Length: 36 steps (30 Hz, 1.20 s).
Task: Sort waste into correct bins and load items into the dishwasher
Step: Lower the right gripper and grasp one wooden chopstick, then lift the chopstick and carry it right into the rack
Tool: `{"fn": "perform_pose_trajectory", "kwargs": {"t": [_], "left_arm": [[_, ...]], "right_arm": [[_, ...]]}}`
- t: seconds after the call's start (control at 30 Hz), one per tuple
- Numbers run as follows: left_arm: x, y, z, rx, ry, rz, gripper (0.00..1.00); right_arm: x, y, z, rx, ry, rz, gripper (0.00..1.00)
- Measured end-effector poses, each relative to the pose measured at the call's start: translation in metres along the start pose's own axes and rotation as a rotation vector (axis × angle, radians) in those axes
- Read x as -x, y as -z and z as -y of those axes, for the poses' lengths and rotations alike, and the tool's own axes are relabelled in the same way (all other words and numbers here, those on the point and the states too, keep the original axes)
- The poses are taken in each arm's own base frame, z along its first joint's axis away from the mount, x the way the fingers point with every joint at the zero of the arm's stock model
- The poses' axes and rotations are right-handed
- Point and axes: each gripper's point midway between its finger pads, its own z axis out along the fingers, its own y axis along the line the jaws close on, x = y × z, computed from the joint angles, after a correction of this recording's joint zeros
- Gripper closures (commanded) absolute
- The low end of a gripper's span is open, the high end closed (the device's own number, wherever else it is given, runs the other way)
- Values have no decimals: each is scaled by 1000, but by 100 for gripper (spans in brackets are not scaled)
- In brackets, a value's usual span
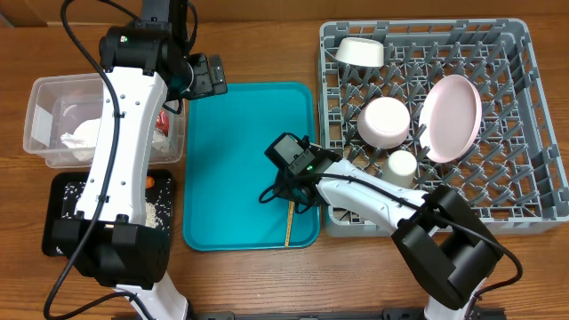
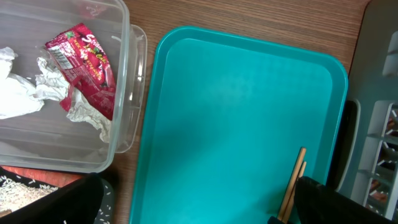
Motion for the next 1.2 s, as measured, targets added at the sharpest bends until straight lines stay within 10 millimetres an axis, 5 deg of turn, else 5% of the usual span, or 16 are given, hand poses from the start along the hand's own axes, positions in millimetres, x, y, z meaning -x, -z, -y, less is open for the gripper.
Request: {"fn": "perform_pose_trajectory", "kwargs": {"t": [0.17, 0.33, 0.6, 0.7, 1.2], "left_arm": [[0, 0, 0, 0, 0, 0, 0], [0, 0, 0, 0, 0, 0, 0], [0, 0, 0, 0, 0, 0, 0], [0, 0, 0, 0, 0, 0, 0], [0, 0, 0, 0, 0, 0, 0]], "right_arm": [[1, -3, 2, -12, -25, 5, 64], [3, -5, 1, -7, -40, 17, 79], [3, -5, 1, -9, -47, 16, 83], [3, -6, 1, -9, -42, 16, 96], [2, -3, 3, -28, -38, 4, 96]]}}
